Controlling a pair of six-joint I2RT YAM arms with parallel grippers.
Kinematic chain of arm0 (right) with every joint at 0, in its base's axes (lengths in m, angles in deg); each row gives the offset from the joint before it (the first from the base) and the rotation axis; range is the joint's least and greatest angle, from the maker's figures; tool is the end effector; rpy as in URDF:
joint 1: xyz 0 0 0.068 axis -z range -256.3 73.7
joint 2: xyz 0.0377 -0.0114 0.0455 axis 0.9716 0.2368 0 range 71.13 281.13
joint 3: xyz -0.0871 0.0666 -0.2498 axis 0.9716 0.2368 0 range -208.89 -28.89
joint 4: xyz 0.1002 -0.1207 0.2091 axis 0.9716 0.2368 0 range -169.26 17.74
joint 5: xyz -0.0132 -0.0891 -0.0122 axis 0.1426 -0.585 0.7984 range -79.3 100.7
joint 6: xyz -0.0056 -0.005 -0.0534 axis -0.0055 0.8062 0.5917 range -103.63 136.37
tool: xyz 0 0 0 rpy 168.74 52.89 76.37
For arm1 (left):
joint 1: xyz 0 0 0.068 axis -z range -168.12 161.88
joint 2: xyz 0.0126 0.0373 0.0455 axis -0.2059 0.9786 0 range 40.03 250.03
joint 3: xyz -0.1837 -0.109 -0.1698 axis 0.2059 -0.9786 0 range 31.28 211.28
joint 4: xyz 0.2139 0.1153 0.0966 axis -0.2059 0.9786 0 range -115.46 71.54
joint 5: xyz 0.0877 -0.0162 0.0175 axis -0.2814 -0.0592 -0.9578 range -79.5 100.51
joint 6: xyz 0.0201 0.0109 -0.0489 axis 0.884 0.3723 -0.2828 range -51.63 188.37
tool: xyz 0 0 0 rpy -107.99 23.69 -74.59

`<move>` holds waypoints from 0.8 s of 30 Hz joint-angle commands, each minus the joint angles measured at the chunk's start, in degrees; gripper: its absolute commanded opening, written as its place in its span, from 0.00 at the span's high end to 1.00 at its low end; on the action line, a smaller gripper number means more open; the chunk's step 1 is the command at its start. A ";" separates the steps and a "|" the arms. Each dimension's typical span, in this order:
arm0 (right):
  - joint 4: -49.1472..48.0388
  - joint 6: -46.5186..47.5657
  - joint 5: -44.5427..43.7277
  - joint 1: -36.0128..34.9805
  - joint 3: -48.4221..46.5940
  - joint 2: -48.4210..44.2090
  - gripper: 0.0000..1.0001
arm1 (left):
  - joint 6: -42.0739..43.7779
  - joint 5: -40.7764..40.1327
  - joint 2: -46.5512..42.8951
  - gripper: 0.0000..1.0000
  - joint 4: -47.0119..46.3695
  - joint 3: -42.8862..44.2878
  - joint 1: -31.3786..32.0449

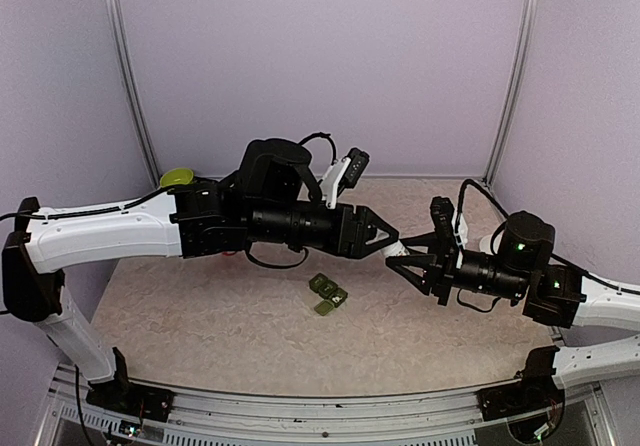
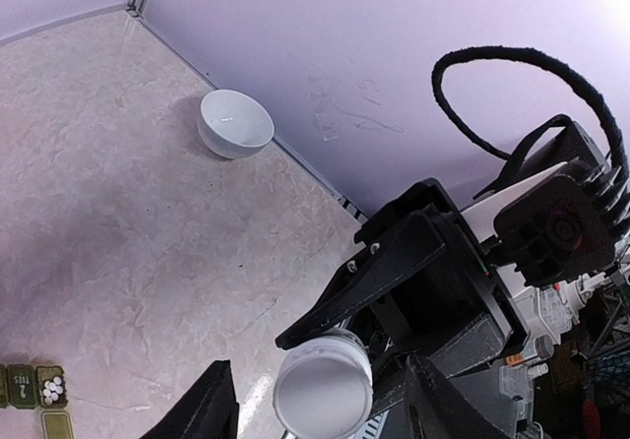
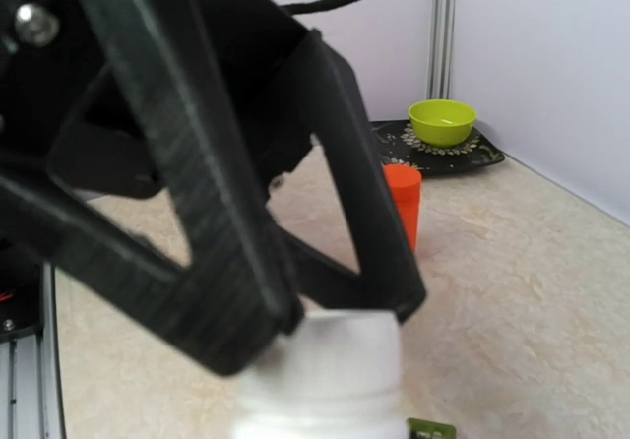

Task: Sort the pills into containers
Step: Screw the lid of the pill bottle onto the pill bottle.

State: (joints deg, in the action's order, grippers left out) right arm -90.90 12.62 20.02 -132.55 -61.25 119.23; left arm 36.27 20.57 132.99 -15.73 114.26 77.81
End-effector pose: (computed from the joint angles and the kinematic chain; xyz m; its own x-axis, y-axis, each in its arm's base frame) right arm 0.1089 0.1732 0.2935 -0.0992 -0.0323 -0.9945 -0.9057 0.4169 0.0768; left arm 0.1526 -0.3569 0.3570 -0.6299 0.1273 -0.7662 0.7453 0.3767 -0.5502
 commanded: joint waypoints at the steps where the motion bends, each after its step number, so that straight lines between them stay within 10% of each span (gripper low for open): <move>1: -0.05 0.33 -0.25 -0.45 -1.22 -0.59 1.00 | 0.59 1.28 1.07 0.46 0.36 2.08 -0.11; 24: -1.04 -0.35 1.85 -0.45 -1.85 -0.86 1.00 | 3.54 5.64 1.58 0.76 -0.02 2.14 0.12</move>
State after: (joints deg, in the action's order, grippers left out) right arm -90.88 12.51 20.13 -132.55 -61.28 119.34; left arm 37.67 22.30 133.65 -15.29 114.32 77.79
